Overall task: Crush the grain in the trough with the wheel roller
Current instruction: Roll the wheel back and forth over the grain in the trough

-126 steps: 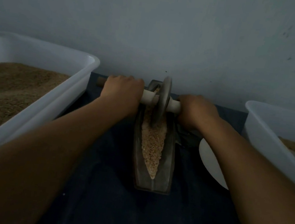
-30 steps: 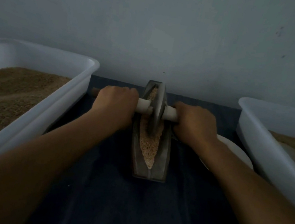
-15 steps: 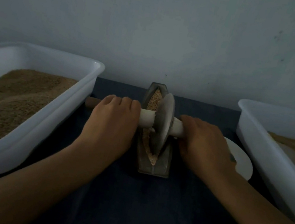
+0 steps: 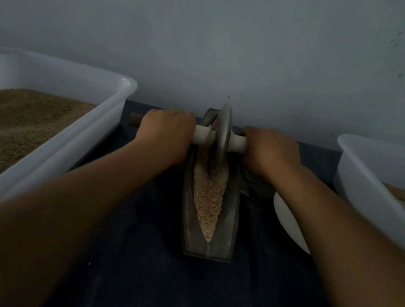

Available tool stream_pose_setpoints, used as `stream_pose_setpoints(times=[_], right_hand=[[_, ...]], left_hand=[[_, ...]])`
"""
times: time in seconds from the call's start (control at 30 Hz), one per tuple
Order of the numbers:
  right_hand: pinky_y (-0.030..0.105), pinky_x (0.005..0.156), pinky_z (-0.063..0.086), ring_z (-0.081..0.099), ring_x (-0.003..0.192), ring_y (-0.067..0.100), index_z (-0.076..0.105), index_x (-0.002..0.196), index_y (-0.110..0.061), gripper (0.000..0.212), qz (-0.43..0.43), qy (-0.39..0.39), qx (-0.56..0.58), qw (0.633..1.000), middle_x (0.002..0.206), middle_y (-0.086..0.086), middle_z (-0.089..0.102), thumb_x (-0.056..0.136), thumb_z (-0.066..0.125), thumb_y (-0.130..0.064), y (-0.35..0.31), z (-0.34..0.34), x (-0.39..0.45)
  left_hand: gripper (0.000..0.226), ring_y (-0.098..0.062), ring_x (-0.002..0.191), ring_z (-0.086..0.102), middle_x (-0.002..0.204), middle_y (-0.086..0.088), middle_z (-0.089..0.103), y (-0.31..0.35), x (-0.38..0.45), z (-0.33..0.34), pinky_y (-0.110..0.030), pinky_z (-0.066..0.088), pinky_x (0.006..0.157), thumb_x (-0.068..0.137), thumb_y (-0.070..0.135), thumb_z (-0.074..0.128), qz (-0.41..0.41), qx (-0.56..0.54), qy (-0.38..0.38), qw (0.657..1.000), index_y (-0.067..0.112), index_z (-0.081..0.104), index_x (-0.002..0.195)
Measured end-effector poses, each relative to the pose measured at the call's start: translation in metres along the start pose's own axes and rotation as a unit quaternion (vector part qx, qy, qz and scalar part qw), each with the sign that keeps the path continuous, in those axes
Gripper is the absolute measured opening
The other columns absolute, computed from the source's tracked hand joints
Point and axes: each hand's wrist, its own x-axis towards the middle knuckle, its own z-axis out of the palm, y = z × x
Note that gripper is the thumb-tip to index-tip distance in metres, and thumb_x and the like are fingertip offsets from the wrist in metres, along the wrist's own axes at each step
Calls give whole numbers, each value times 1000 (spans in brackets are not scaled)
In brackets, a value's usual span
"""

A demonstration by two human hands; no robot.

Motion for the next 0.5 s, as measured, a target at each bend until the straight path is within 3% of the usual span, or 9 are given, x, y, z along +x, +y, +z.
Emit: stream_pose_setpoints(times=[0.2, 0.33, 0.5], right_hand=[[26, 52, 23, 64, 88, 25, 65, 102, -29, 24, 1, 14, -6, 1000, 98, 2, 67, 79, 69, -34, -4, -1, -5], [29, 56, 26, 63, 79, 25, 62, 97, -28, 21, -17, 67, -14, 997, 87, -1, 66, 78, 68, -34, -7, -3, -34], [30, 53, 16, 60, 65, 24, 61, 87, -23, 17, -35, 124, -29, 991, 75, -2, 64, 74, 71, -28, -12, -10, -74]], left_hand=[[30, -27, 92, 63, 107, -9, 64, -1, -6, 2, -35, 39, 68, 89, 26, 66, -6, 9, 8, 1000, 13, 52, 112], [31, -23, 85, 62, 98, -5, 63, 2, -31, -2, -34, 35, 64, 85, 27, 69, -1, 29, 36, 999, 17, 46, 103], [32, -18, 81, 60, 95, 0, 62, 6, -66, -6, -28, 31, 67, 81, 29, 71, 18, 50, 96, 994, 21, 46, 98]])
